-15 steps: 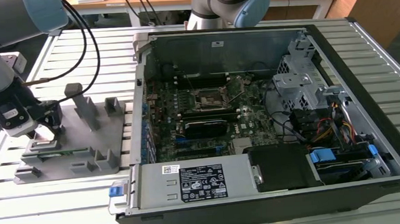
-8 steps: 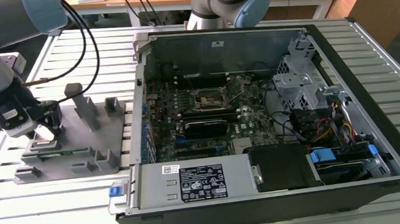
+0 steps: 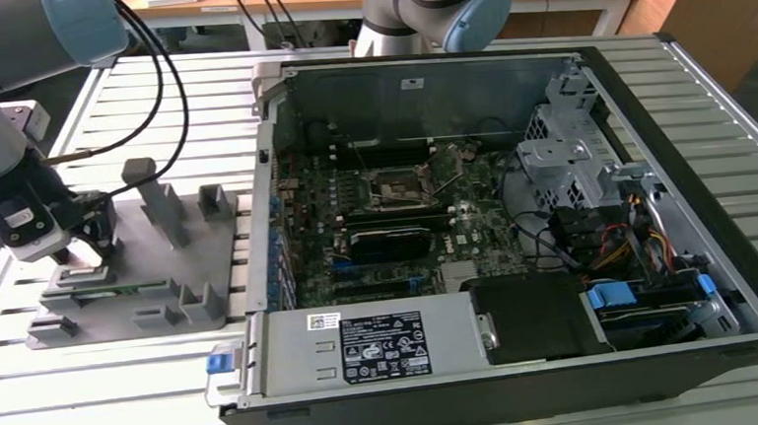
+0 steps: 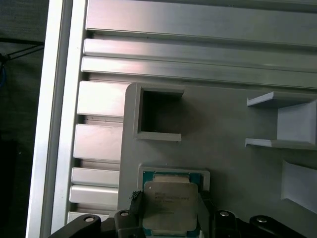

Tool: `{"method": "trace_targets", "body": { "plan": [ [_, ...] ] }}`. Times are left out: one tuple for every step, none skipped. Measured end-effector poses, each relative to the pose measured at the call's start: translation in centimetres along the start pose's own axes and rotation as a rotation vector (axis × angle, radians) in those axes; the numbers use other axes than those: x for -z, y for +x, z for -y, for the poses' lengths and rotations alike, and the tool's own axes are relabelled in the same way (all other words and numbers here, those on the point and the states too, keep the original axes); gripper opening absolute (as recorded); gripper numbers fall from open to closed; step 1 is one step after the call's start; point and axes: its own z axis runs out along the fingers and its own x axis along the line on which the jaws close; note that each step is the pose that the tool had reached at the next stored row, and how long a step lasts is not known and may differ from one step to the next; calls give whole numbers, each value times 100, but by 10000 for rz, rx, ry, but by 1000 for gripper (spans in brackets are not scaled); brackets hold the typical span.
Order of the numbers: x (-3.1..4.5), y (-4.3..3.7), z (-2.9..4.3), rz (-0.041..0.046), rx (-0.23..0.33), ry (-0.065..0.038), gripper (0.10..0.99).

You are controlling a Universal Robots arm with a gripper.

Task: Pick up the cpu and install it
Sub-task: 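Pick up the cpu and move it towards the insertion slot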

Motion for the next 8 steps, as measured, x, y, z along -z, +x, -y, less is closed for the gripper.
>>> {"method": "trace_targets", "body": {
  "plan": [
    [-1, 0, 0, 2, 1, -3, 529],
    [1, 0, -1, 4, 1, -8, 529],
    [8, 0, -1, 8, 0, -14, 529],
    [23, 0, -2, 9, 0, -15, 529],
    [49, 0, -3, 4, -1, -12, 529],
    [74, 0, -4, 4, 0, -12, 529],
    [101, 0, -6, 3, 0, -12, 529],
    [130, 0, -7, 3, 0, -12, 529]
  ]
}}
